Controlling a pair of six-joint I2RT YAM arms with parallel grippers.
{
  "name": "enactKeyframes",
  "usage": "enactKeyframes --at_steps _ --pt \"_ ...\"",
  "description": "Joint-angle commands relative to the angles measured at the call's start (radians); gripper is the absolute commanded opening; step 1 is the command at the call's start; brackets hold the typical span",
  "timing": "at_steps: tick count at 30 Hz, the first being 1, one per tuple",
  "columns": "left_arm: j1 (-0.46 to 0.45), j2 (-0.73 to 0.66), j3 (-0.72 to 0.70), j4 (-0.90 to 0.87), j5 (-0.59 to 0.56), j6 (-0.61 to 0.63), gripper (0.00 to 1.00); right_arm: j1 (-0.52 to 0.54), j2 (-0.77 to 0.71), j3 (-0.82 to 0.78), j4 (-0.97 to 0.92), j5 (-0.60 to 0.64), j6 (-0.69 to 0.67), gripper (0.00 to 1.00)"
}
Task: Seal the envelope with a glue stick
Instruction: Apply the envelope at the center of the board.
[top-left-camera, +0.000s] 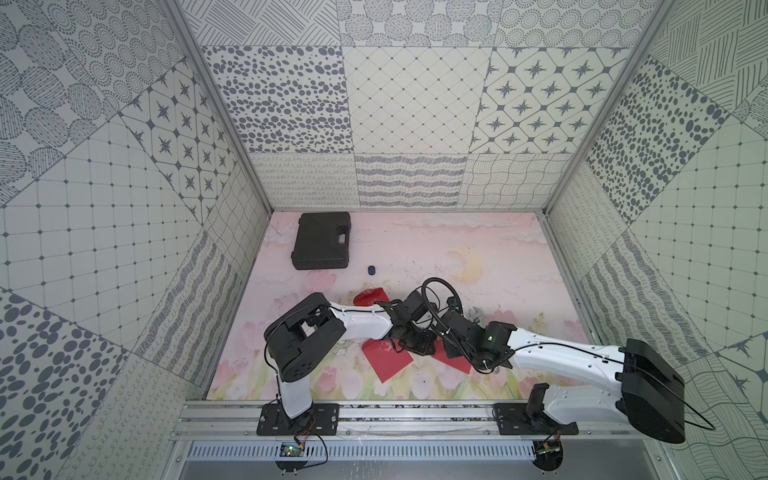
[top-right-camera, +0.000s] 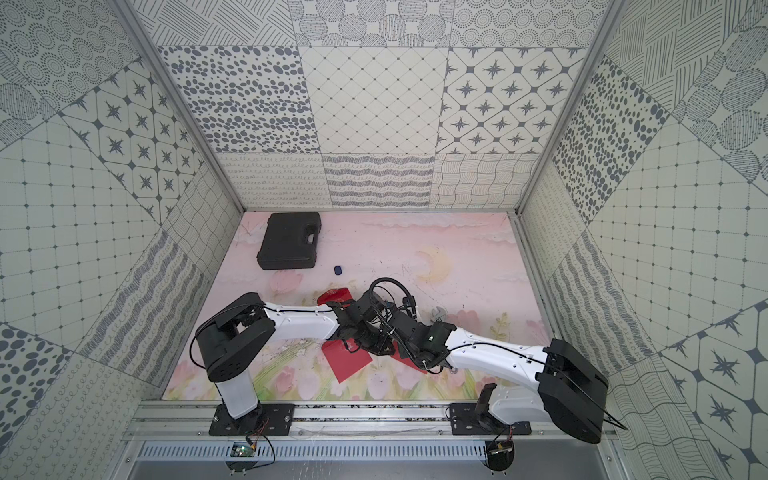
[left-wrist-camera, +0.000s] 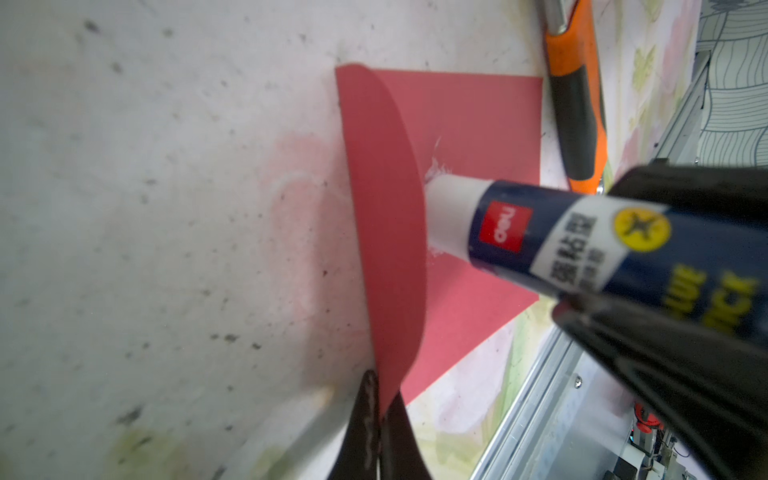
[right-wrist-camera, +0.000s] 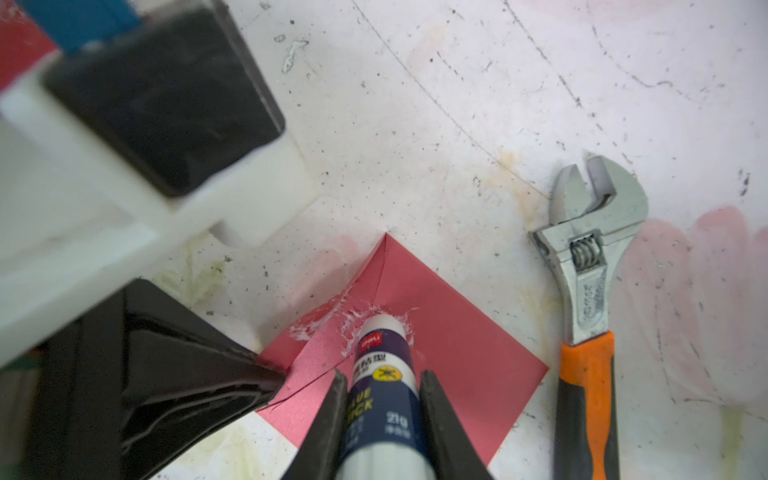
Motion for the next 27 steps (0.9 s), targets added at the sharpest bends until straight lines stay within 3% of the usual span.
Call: enactKeyframes --at_steps 1,7,12,15,22,27 --pt "0.004 0.014 0.005 -0.07 -0.017 0.004 0.0 0.0 -0.018 -0.032 -0.012 0.059 0.013 0.0" --pt "0.004 0.015 0.009 -0.071 -0.017 0.004 0.0 0.003 -0.018 -0.059 0.087 -0.112 -0.036 0.0" --pt "0.005 0.017 0.008 -0.07 -0.015 0.004 0.0 0.005 -0.028 -0.069 0.109 -0.176 -0.054 0.0" --pt "0.004 0.017 0.008 -0.072 -0.016 0.004 0.0 0.005 -0.035 -0.072 0.101 -0.158 -0.054 0.0" --pt "0.006 0.011 0.008 -0.078 -0.021 0.003 0.0 0.005 -0.032 -0.032 -0.097 0.032 0.025 0.0" --pt "0.005 0.01 0.013 -0.081 -0.022 0.004 0.0 0.005 -0.024 -0.029 -0.121 0.037 0.033 0.0"
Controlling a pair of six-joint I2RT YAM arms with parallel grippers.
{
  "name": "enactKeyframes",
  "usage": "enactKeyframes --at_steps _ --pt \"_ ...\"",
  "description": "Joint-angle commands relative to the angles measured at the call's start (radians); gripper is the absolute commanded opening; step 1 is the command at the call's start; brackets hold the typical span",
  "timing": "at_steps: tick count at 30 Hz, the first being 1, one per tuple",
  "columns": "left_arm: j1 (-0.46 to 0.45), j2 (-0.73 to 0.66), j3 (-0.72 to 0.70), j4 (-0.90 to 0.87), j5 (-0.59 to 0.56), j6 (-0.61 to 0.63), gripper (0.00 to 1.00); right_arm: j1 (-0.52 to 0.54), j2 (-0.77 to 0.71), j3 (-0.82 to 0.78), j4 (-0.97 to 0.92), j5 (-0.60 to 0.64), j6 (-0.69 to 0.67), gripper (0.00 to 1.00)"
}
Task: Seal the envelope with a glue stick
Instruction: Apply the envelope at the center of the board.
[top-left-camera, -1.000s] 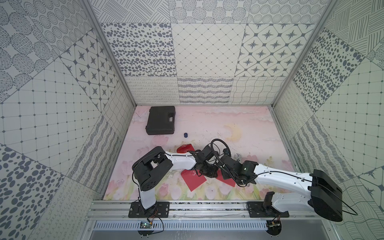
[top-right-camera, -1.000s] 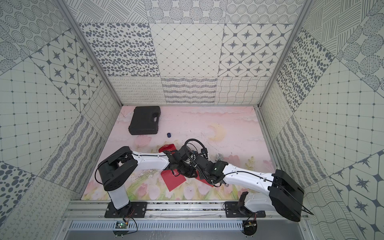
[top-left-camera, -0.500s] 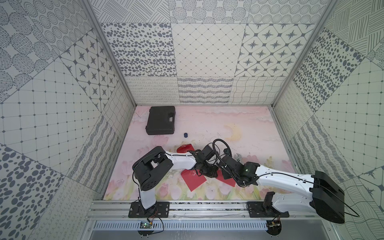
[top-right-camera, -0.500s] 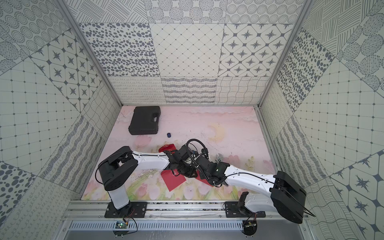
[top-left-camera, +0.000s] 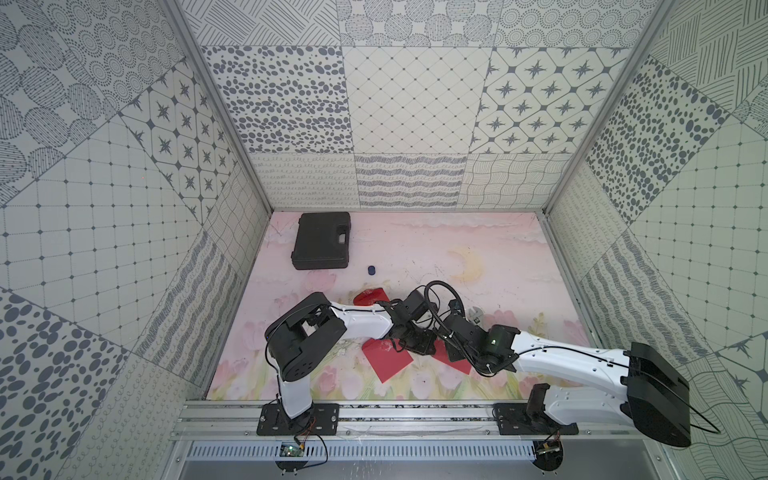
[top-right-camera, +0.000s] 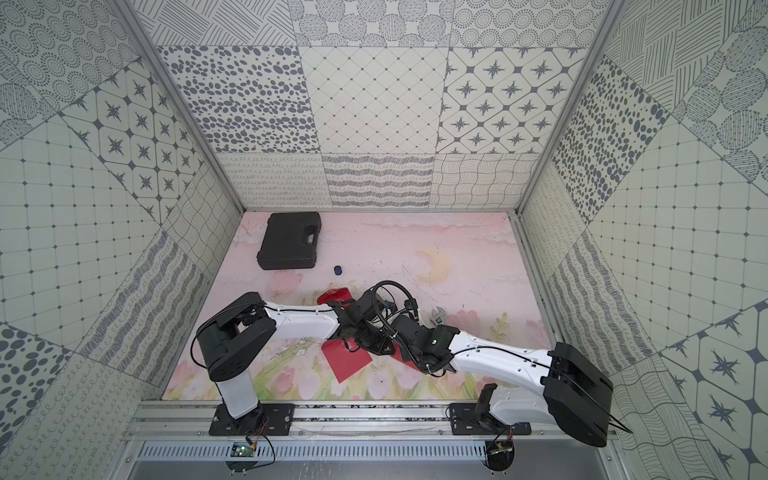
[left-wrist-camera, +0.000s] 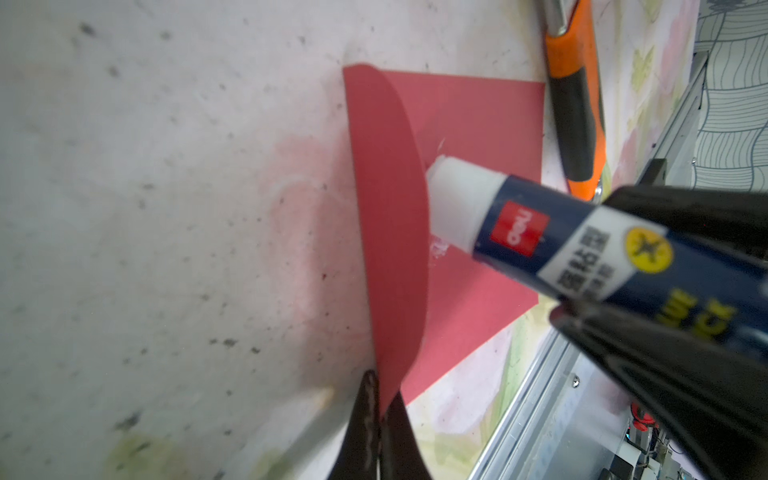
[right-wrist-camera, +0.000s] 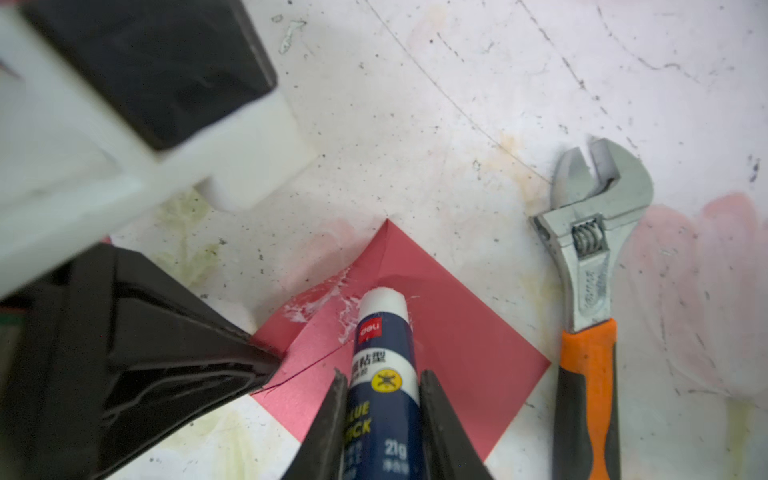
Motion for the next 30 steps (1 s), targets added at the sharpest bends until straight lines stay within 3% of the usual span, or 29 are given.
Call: enactKeyframes --at_steps 1,9,14,23,30 --pt "0.005 0.004 0.006 -0.08 -0.029 0.003 0.0 -0.003 0.011 0.006 -0.107 0.043 0.026 0.0" --pt "0.005 0.004 0.009 -0.082 -0.03 0.004 0.0 -0.003 0.005 0.002 -0.006 -0.154 -0.034 0.0" --pt "0.004 0.009 0.011 -0.082 -0.027 0.005 0.0 -0.003 -0.005 -0.011 0.036 -0.202 -0.048 0.0" --pt "0.004 0.012 0.013 -0.086 -0.028 0.005 0.0 -0.005 -0.033 0.032 -0.031 -0.074 -0.017 0.0" --pt "0.004 -0.003 0.009 -0.107 -0.058 0.006 0.0 -0.034 -0.188 0.064 -0.124 0.027 0.019 0.0"
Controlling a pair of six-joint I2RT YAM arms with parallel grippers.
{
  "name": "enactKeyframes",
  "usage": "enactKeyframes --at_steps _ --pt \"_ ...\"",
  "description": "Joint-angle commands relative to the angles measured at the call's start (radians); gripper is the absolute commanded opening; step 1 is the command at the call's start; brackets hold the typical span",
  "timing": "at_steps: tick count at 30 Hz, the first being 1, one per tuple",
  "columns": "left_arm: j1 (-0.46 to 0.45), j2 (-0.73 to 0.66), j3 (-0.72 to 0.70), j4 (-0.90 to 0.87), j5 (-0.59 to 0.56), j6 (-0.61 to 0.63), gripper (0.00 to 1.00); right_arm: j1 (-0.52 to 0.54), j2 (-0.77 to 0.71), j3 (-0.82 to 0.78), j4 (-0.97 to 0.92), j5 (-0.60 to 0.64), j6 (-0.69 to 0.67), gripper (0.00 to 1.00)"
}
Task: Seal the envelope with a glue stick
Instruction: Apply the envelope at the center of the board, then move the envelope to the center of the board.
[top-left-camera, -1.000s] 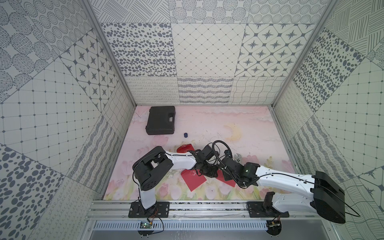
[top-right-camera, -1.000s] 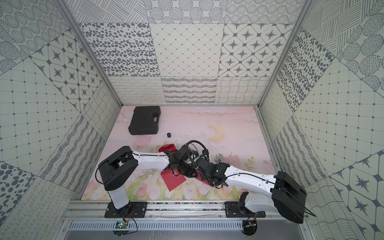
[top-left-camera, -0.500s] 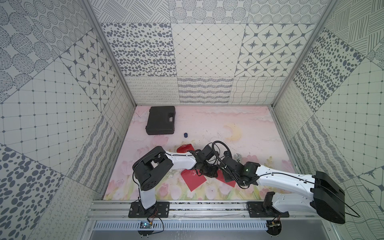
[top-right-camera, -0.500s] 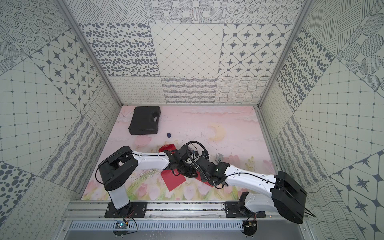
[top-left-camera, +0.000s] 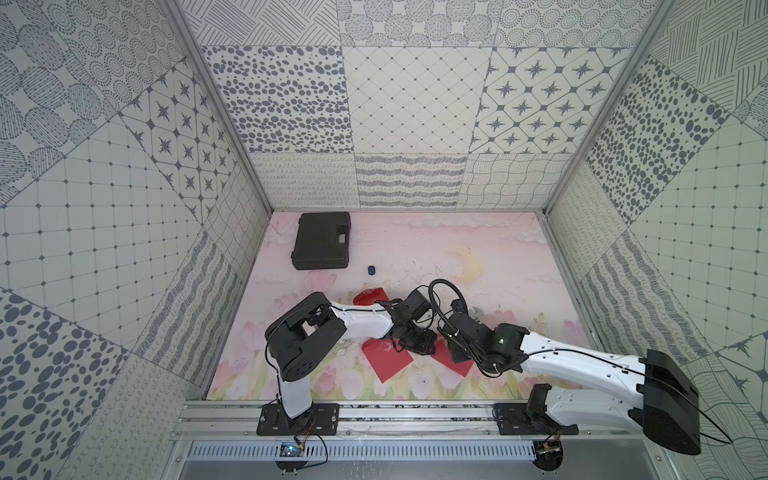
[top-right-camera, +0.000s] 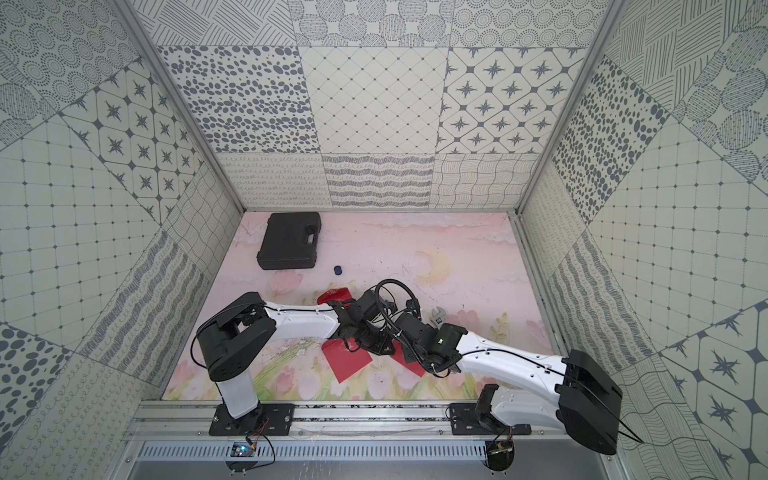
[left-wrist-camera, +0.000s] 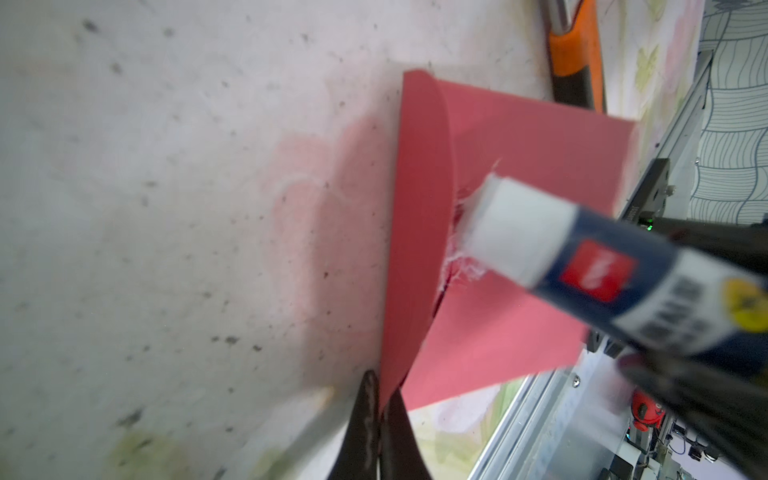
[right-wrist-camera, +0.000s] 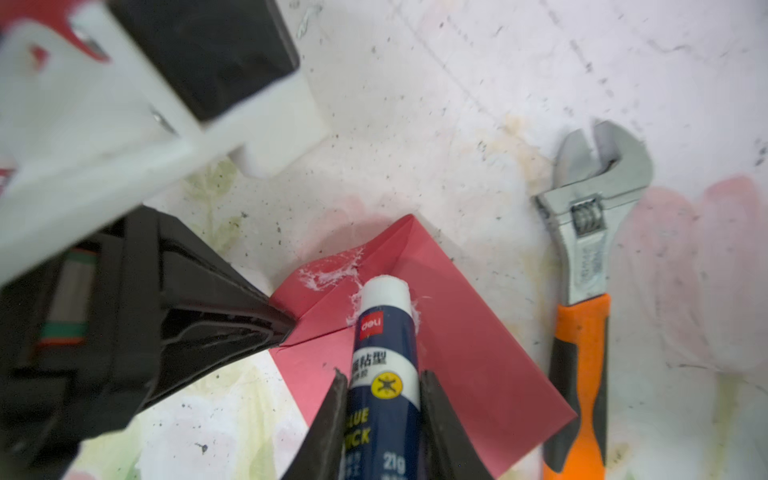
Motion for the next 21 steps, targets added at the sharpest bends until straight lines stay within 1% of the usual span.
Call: enactKeyframes --at_steps 1,4,7,12,13,15,18,20,21 --pt "0.004 -0.007 0.001 -0.092 -0.06 0.005 0.0 -0.03 -0.098 0.034 -0.048 0.076 0.034 0.0" --pt "0.004 -0.019 -0.005 -0.103 -0.075 0.005 0.0 -0.083 -0.176 0.023 -0.059 0.058 0.035 0.0" --pt "0.005 -0.041 -0.011 -0.134 -0.114 0.005 0.0 -0.148 -0.242 0.015 -0.057 0.02 0.022 0.0" --pt "0.004 -0.099 -0.032 -0.202 -0.205 -0.001 0.0 -0.242 -0.28 0.021 -0.045 -0.034 -0.018 0.0" --pt "0.003 -0.109 -0.037 -0.21 -0.217 -0.004 0.03 -0.252 -0.277 0.024 -0.043 -0.04 -0.026 0.0" --pt "0.004 -0.123 -0.043 -0.214 -0.226 -0.004 0.14 -0.273 -0.268 0.032 -0.035 -0.051 -0.046 0.0" --pt "0.004 -0.126 -0.028 -0.225 -0.206 0.001 0.31 -0.292 -0.254 0.048 -0.026 -0.064 -0.069 0.0" --pt "0.004 -0.132 -0.016 -0.229 -0.188 0.002 0.38 -0.299 -0.25 0.056 -0.025 -0.065 -0.077 0.0" --pt "0.004 -0.138 -0.011 -0.23 -0.184 0.003 0.4 -0.301 -0.25 0.06 -0.023 -0.067 -0.079 0.0"
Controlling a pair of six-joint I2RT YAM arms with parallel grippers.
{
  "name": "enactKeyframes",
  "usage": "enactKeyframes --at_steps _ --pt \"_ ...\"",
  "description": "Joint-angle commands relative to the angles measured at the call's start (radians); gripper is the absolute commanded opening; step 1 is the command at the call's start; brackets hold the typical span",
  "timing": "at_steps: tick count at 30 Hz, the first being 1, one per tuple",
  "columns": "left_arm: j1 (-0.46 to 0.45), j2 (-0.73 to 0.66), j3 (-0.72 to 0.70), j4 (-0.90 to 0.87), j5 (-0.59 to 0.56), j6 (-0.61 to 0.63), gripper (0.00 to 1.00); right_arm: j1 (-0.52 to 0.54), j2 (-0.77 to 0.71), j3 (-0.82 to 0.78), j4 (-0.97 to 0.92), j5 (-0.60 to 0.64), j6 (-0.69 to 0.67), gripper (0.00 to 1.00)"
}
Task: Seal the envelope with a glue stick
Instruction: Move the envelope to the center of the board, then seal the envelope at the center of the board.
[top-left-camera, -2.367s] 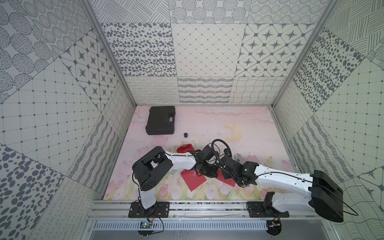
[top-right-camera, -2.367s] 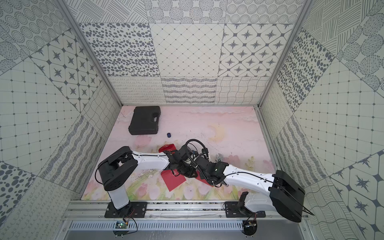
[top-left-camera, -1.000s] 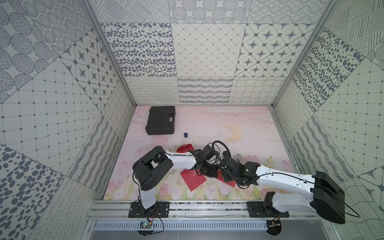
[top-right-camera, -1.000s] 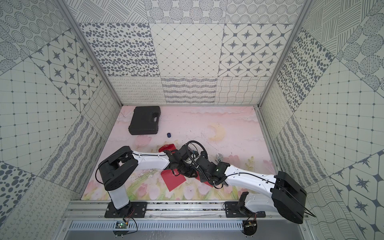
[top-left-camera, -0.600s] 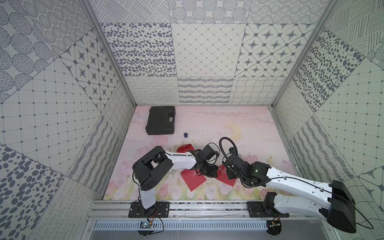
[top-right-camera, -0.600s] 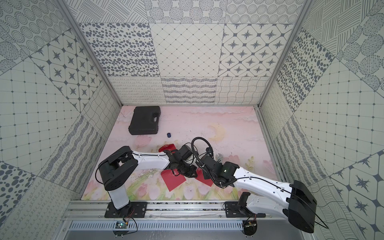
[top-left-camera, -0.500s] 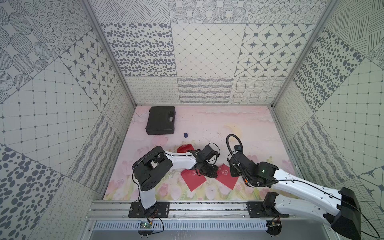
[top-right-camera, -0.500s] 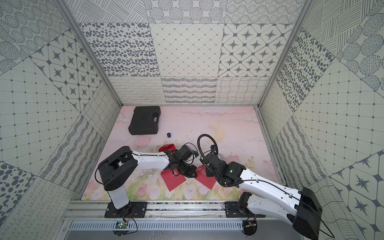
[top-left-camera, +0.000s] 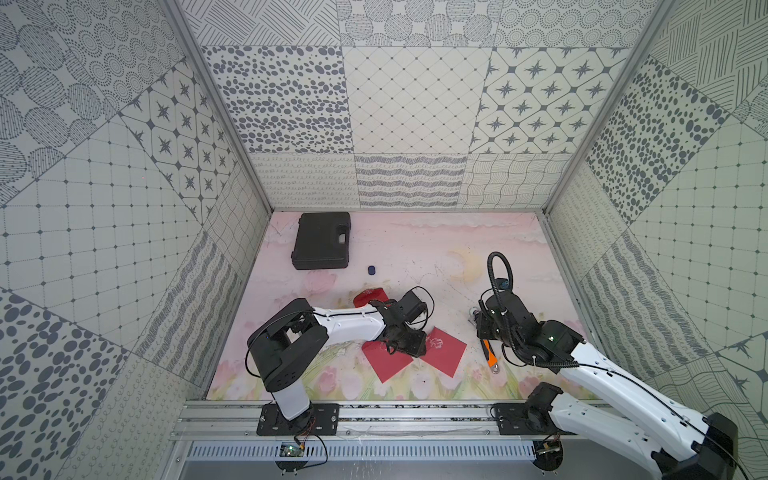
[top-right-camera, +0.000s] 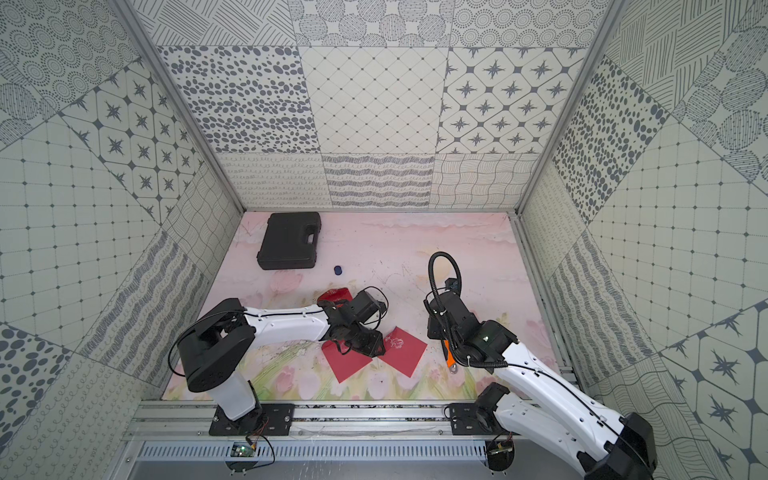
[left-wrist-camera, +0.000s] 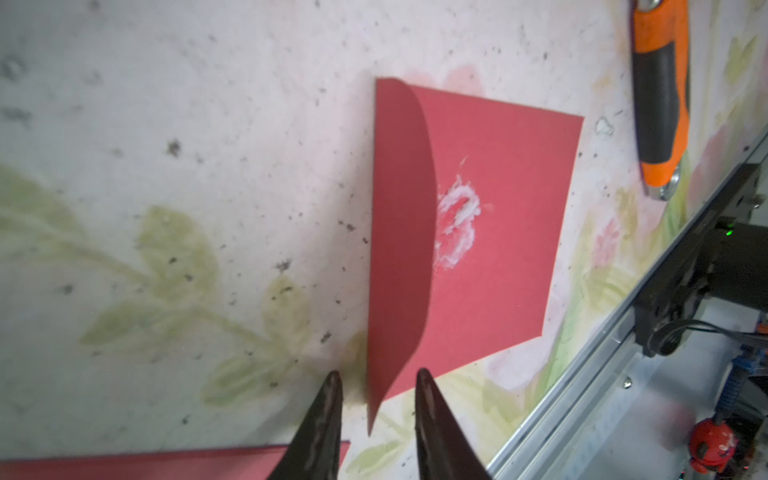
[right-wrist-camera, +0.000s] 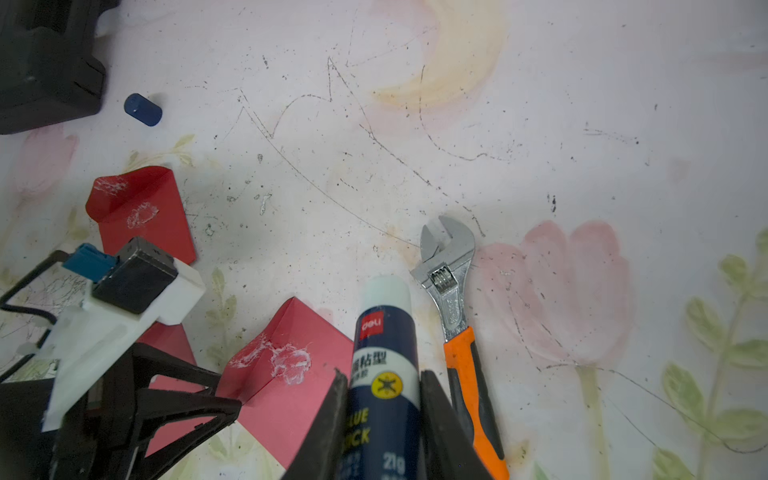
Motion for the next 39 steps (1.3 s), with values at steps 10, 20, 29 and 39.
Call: enactKeyframes --at_steps 10,20,29,39 --pt "0.011 -0.016 0.103 -0.08 0.002 -0.011 0.49 -0.027 -0.011 0.046 0.039 -0.03 -0.041 0.0" --pt "0.016 0.081 0.178 -0.065 0.098 -0.029 0.48 -0.037 -0.042 0.049 0.024 -0.026 -0.046 0.0" --pt "0.015 0.145 0.188 -0.016 0.176 -0.037 0.45 -0.04 -0.051 0.046 0.016 -0.034 -0.042 0.0" --pt "0.022 0.219 0.187 0.01 0.209 -0.059 0.48 -0.043 -0.043 0.051 0.008 -0.052 -0.035 0.0"
